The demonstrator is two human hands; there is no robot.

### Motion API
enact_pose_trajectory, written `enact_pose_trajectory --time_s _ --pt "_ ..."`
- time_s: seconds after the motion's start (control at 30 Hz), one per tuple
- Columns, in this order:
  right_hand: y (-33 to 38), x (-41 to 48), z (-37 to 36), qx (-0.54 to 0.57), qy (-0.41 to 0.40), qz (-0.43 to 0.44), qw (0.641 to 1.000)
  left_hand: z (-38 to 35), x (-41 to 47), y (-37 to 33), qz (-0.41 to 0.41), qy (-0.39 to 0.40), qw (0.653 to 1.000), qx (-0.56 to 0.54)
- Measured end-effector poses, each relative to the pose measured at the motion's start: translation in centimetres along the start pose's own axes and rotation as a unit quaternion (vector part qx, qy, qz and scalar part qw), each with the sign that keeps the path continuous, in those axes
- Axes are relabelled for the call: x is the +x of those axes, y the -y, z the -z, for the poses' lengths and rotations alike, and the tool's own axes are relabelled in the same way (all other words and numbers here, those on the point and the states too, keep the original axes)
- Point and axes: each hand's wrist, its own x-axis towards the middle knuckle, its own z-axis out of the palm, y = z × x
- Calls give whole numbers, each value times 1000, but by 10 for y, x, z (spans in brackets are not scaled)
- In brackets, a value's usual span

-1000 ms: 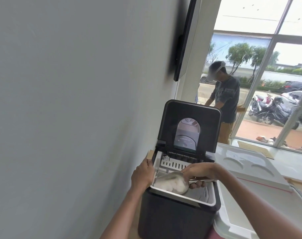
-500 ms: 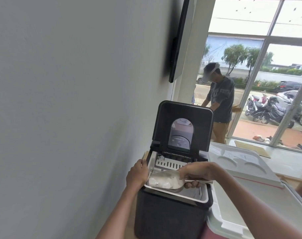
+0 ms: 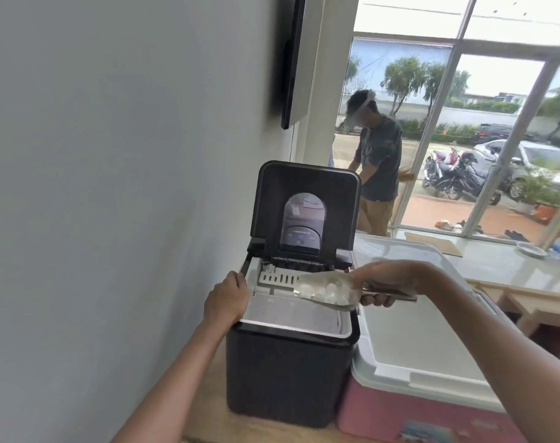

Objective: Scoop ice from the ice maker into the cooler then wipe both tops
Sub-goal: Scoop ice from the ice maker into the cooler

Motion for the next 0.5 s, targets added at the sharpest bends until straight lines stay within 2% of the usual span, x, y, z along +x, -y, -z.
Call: enact_pose_trajectory --time_s 0.33,0.5 --pt "-79 -51 34 98 -97 -32 990 -3 4 1 -54 6 992 114" --pt "-109 -52 33 98 -136 -68 984 -1 2 -1 -53 5 992 118"
